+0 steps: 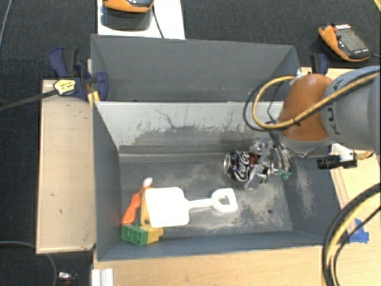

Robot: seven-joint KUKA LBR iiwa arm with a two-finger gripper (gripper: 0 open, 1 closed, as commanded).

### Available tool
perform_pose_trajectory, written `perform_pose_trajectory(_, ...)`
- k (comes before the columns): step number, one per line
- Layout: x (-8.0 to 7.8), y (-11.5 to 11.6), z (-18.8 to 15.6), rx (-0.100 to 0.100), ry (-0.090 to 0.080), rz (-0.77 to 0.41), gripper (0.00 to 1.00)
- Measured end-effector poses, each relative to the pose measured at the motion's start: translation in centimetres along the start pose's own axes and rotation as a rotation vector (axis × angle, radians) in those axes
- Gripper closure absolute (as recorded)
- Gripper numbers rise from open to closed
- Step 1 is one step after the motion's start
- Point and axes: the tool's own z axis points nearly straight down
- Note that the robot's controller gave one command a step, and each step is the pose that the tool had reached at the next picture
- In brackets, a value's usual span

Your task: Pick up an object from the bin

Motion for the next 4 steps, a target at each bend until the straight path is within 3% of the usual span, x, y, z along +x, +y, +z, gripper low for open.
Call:
perform_pose_trajectory(1, 2.3, 0.2, 0.7, 0.002, 0.007, 0.182, 1.0)
perform_pose_trajectory(3, 2.4, 0.2, -0.3, 0.003, 0.01, 0.18, 1.0)
perform_pose_trajectory(4, 2.4, 0.2, -4.2, 0.005, 0.014, 0.178, 1.0)
